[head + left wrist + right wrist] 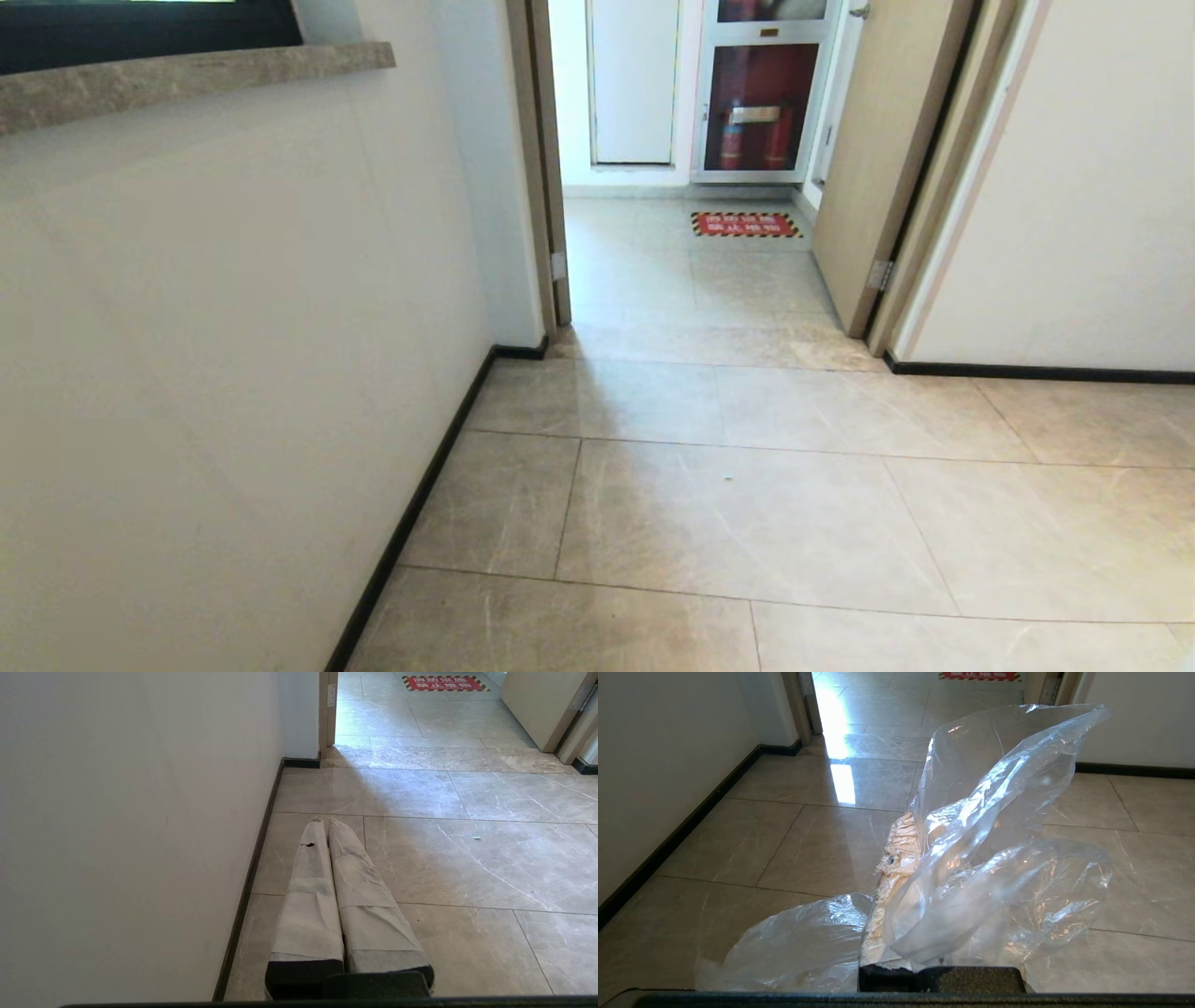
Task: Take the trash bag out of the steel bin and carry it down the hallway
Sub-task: Put the trash bag at the door
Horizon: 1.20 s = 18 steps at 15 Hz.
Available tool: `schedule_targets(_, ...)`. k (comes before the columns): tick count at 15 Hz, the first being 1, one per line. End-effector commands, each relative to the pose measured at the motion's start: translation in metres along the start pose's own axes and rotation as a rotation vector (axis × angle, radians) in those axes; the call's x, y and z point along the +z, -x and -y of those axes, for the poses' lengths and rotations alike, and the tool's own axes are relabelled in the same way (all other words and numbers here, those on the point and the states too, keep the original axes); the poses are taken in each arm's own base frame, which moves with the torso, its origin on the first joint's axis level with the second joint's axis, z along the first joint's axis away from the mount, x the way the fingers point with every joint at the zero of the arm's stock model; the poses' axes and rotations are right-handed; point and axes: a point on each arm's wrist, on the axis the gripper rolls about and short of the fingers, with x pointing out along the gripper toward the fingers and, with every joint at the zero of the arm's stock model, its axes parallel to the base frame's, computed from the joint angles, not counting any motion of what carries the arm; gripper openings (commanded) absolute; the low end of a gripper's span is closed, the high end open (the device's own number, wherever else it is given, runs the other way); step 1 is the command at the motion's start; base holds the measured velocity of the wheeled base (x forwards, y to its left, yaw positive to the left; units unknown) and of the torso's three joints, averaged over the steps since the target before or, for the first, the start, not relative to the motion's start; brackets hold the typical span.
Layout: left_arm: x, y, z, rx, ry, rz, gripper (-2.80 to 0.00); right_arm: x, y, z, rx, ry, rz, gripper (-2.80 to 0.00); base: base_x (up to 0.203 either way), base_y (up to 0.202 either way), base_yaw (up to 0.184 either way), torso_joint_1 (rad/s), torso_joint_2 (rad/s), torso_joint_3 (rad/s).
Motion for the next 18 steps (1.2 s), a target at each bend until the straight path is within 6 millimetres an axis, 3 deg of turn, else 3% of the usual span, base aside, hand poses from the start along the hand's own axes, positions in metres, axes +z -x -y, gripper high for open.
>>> schedule_targets(1,0.0000,0.0000,0.0000,0.000,0.002,0.000,-2.80,0.0000,0.0000,0.0000,0.001,0.000,0.001,-2.80,0.000,0.000,0.000,0.000,0.00,0.000)
schedule_targets(6,0.0000,0.0000,0.0000,0.000,0.005,0.000,-2.80,0.0000,0.0000,0.0000,0.001,0.000,0.001,-2.80,0.025,0.000,0.000,0.000,0.00,0.001)
schedule_targets(18,0.0000,0.0000,0.0000,0.000,0.005,0.000,-2.80,0.0000,0.0000,0.0000,0.002,0.000,0.001,-2.80,0.194,0.000,0.000,0.001,0.00,0.001)
